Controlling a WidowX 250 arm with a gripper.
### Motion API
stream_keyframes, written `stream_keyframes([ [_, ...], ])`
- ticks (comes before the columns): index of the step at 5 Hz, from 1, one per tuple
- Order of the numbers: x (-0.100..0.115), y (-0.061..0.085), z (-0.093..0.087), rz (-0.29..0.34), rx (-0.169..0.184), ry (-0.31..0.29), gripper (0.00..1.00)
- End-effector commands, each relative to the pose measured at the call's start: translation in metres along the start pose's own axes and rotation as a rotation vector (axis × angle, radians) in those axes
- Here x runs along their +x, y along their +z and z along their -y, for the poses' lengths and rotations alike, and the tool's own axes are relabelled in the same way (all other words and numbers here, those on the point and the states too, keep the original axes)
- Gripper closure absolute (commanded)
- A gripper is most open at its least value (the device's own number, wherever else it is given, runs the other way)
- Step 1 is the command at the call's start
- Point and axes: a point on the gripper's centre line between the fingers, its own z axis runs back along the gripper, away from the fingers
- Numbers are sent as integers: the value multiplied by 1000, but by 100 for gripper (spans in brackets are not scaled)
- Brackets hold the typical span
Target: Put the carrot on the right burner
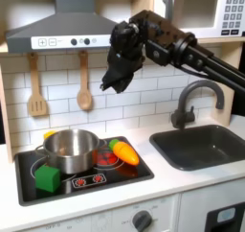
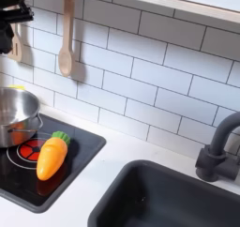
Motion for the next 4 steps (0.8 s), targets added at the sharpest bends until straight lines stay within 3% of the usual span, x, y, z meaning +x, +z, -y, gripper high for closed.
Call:
stream_keyframes([
  [1,14,6,-3,75,-51,22,100],
  [2,21,6,0,90,-68,47,100],
  [3,27,14,4,124,-60,29,100],
  [4,27,12,2,116,-59,42,100],
])
